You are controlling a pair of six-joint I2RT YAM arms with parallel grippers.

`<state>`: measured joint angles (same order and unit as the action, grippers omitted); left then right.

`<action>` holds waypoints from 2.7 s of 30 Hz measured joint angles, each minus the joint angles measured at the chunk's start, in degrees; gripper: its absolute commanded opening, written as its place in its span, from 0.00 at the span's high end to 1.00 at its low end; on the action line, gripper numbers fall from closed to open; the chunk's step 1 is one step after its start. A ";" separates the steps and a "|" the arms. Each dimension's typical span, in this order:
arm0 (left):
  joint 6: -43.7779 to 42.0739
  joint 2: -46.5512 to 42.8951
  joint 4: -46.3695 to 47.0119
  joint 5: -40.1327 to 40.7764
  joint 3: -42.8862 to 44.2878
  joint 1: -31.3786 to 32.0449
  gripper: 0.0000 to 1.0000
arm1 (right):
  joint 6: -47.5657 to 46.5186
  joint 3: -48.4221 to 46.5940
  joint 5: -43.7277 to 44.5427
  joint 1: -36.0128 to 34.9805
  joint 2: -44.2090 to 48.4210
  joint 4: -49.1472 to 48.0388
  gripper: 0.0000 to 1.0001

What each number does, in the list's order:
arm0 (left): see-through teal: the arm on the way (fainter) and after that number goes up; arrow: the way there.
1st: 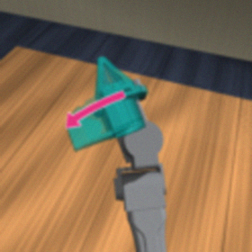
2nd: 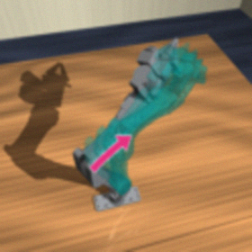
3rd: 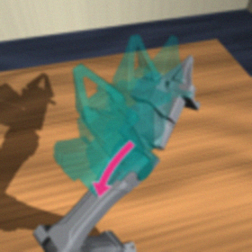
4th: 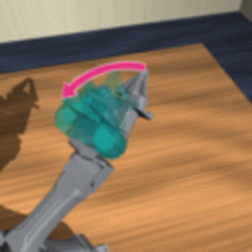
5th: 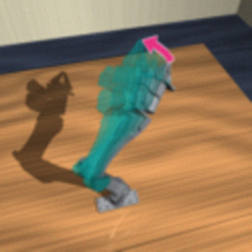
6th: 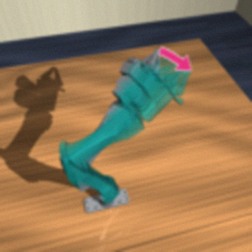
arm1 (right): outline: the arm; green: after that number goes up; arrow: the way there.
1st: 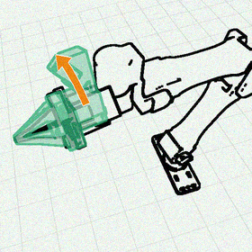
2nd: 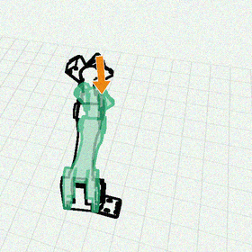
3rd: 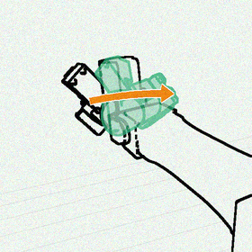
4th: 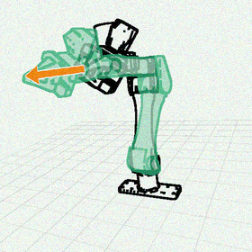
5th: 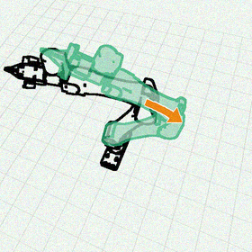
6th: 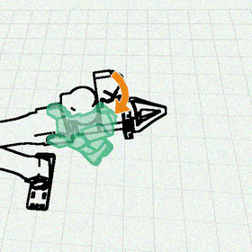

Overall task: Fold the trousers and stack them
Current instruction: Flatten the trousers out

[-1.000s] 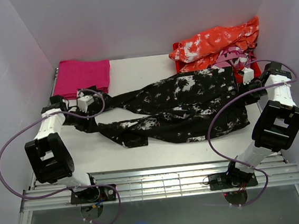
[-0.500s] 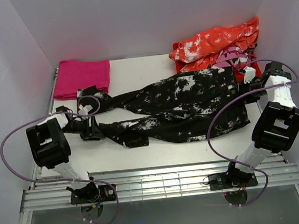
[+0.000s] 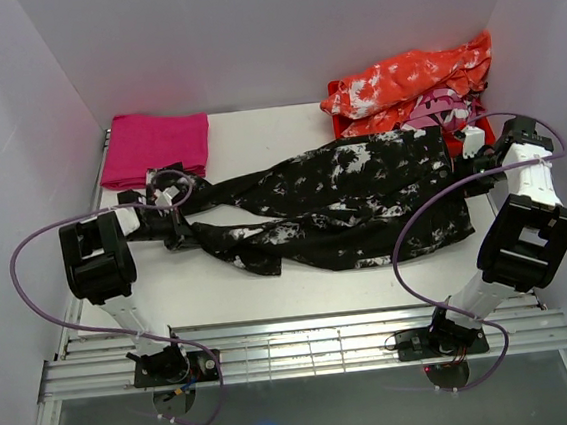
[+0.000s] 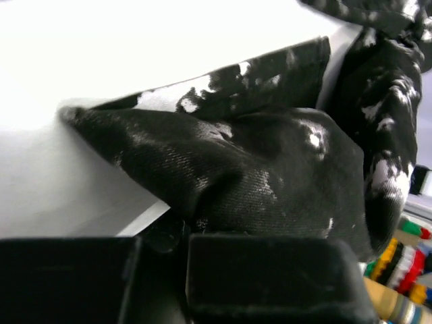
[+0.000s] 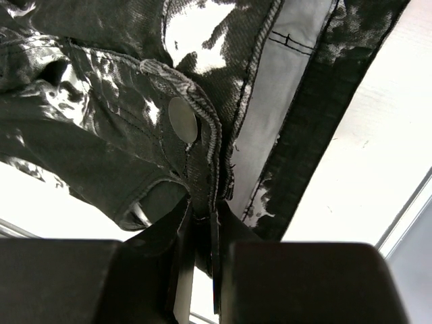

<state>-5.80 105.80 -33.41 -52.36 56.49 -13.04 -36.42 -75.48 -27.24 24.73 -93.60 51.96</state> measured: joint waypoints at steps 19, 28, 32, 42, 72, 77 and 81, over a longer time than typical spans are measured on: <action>-44.00 -27.45 -19.69 42.47 10.86 20.98 0.76 | -8.90 6.32 4.96 -0.22 3.10 -0.07 0.92; -38.66 -22.93 -16.72 46.31 4.07 25.14 0.02 | -10.56 6.43 8.90 -0.09 1.77 -1.25 0.92; -40.57 -25.81 -16.50 40.89 5.27 15.72 0.02 | -11.19 7.04 9.64 -0.09 1.73 -1.60 0.92; -67.36 -27.19 -19.10 22.40 1.22 -16.65 0.02 | -11.93 7.06 10.45 -0.09 1.70 -1.60 0.92; -88.56 -30.25 -3.82 11.45 -4.96 -14.03 1.00 | -13.79 5.81 12.09 0.42 0.11 -0.42 0.92; -92.13 -26.73 -26.25 17.92 11.85 -15.26 1.00 | -15.67 5.86 11.17 1.60 0.13 0.28 0.92; -91.62 -18.82 -35.93 23.80 16.52 -15.43 1.00 | -17.64 6.60 11.21 2.49 0.15 0.17 0.92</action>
<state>-97.43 86.98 -69.34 -28.56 73.01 -28.47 -54.06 -68.88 -16.03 27.22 -93.45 52.14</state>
